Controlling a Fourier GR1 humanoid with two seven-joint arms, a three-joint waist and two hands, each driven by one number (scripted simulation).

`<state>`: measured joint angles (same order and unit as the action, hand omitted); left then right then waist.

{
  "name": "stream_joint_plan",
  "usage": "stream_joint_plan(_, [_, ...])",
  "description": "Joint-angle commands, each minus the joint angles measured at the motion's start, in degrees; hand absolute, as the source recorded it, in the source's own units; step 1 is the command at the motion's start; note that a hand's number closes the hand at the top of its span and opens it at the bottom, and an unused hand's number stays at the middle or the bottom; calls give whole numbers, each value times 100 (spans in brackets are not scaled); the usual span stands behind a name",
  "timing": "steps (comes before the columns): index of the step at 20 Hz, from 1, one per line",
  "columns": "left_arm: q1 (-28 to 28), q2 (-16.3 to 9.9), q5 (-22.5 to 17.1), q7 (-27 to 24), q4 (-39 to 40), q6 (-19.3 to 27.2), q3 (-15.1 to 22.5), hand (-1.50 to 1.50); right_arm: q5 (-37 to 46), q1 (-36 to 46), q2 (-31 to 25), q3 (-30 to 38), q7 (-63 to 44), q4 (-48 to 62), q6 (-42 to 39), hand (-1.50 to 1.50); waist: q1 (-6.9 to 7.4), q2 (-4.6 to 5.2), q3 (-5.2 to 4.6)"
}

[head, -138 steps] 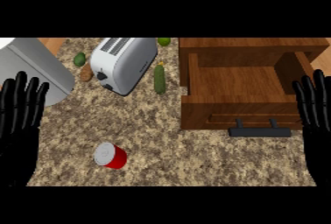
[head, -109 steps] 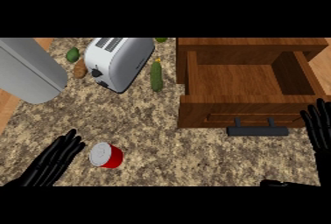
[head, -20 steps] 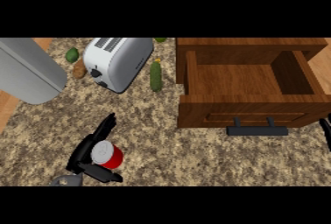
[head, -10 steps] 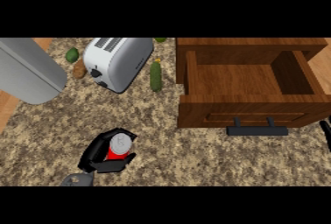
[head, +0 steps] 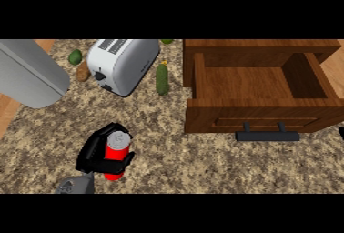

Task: Pick up the can, place it into the drawer and close the drawer

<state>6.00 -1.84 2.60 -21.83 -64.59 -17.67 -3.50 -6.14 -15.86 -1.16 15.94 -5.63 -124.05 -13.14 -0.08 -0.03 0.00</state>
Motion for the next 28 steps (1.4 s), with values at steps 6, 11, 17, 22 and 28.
stream_joint_plan(6, [605, -92, -543, 226, 119, 1330, -1207, 150, 202, 282, 101, -145, -97, 168, 246, -150, 4, 4, 0])
stream_joint_plan(11, [985, -107, -529, 842, -397, 1515, -871, 150, -46, -276, 115, -29, 203, -73, 8, -150, -16, -5, 2])
stream_joint_plan(17, [997, 178, -250, 1735, -1637, 2011, -140, 150, -14, -347, 111, -141, 273, -162, 74, -150, -2, -13, 3])
stream_joint_plan(22, [1788, 182, -130, 2426, -1785, 2745, 515, 150, 132, -213, 113, -260, 212, -178, 155, -150, -29, -7, 3])
stream_joint_plan(28, [2587, 184, -134, 3358, -1840, 3064, 910, 150, -95, -520, 110, 15, 228, -251, -77, -150, -43, -9, 3])
